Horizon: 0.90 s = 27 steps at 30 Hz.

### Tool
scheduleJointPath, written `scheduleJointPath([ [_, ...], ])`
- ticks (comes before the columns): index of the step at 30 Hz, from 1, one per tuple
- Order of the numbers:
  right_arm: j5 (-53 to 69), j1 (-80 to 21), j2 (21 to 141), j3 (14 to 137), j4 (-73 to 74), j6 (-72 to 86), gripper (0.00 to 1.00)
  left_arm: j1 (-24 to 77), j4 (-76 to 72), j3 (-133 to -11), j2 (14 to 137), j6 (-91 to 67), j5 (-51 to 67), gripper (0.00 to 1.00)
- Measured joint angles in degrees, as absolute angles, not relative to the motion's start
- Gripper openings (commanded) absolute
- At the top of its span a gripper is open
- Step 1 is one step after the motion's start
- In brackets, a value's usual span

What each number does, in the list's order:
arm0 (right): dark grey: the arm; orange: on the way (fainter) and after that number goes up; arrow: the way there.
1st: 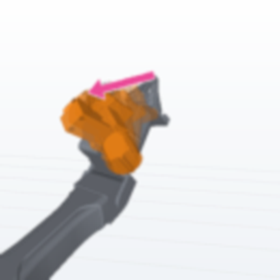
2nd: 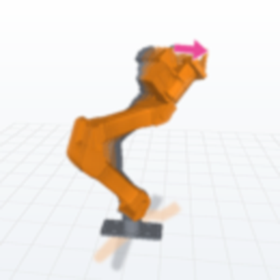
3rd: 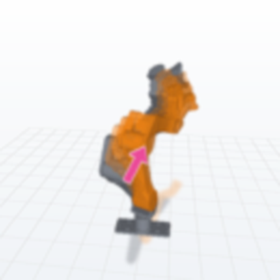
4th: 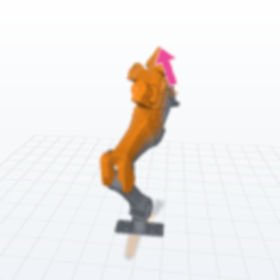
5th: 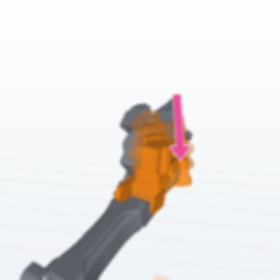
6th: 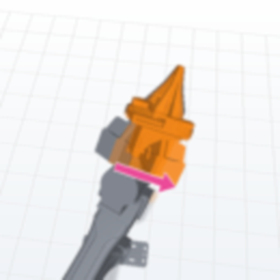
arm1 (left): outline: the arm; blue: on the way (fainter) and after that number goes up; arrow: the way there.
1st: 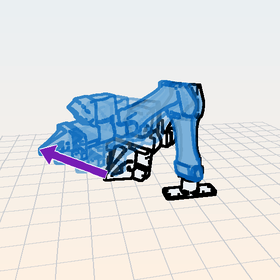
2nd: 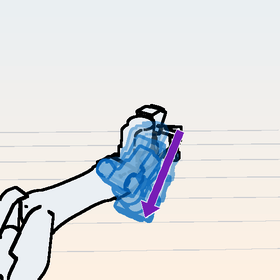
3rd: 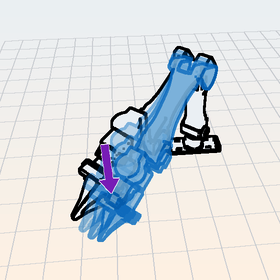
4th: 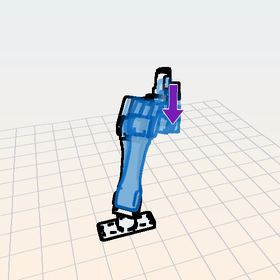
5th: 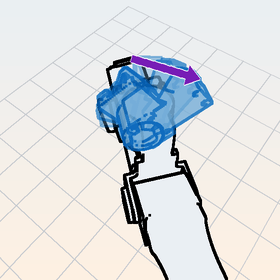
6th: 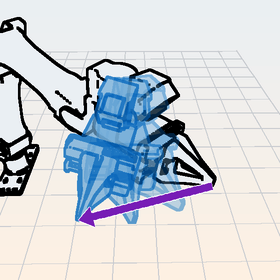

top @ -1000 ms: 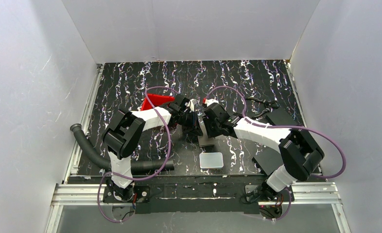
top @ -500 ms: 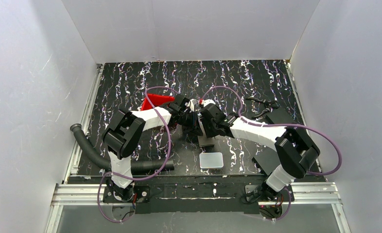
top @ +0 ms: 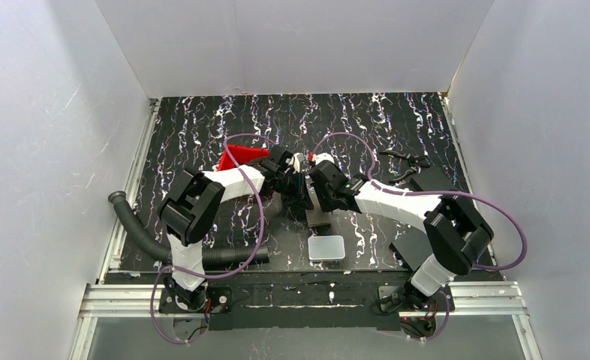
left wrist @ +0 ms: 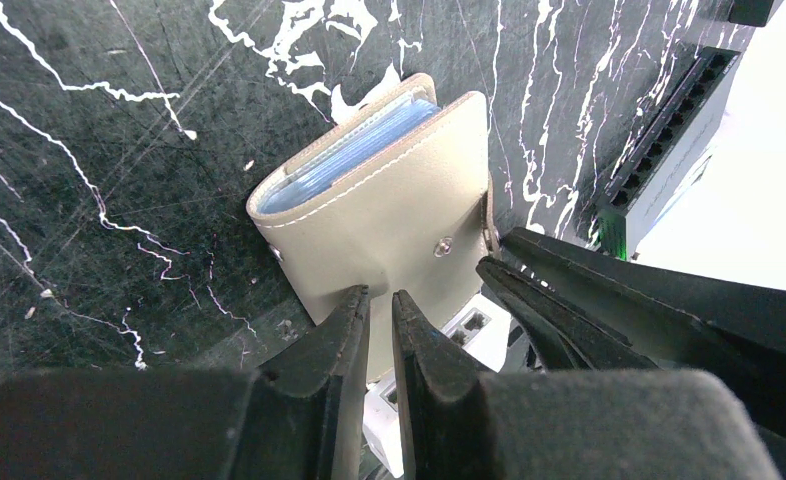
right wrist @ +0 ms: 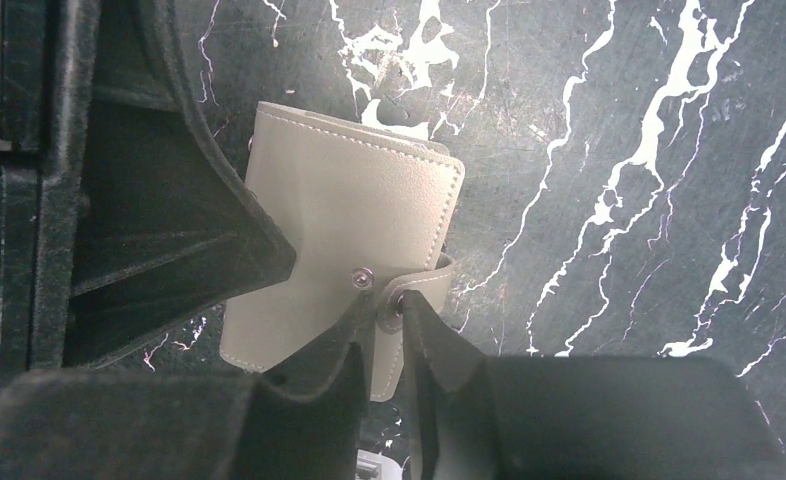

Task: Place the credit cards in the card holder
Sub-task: Close the card holder at the center of the board.

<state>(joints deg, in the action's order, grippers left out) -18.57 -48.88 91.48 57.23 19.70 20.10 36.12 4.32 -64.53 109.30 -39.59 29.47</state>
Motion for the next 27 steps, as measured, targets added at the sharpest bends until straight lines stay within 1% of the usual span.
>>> scheduleJointPath([
  [5,-18.59,-48.88,91.5,57.23,19.73,20.08,0.14,36.12,4.29,-64.53,109.3,-39.62,29.47,0.14],
  [9,-18.81,-48.88,91.5,57.23,19.73,20.1,0.02,36.12,4.29,-64.53,109.3,-39.62,29.47,0.14],
  [10,-18.92,-48.88,91.5,57.23,19.75,20.14,0.01,36.12,4.29,-64.53,109.32,-39.62,29.47,0.14],
  [27,-15.66,-48.71,90.35,57.23,17.85,23.2,0.01,36.1,4.34,-64.53,109.32,-39.64,29.5,0.14],
])
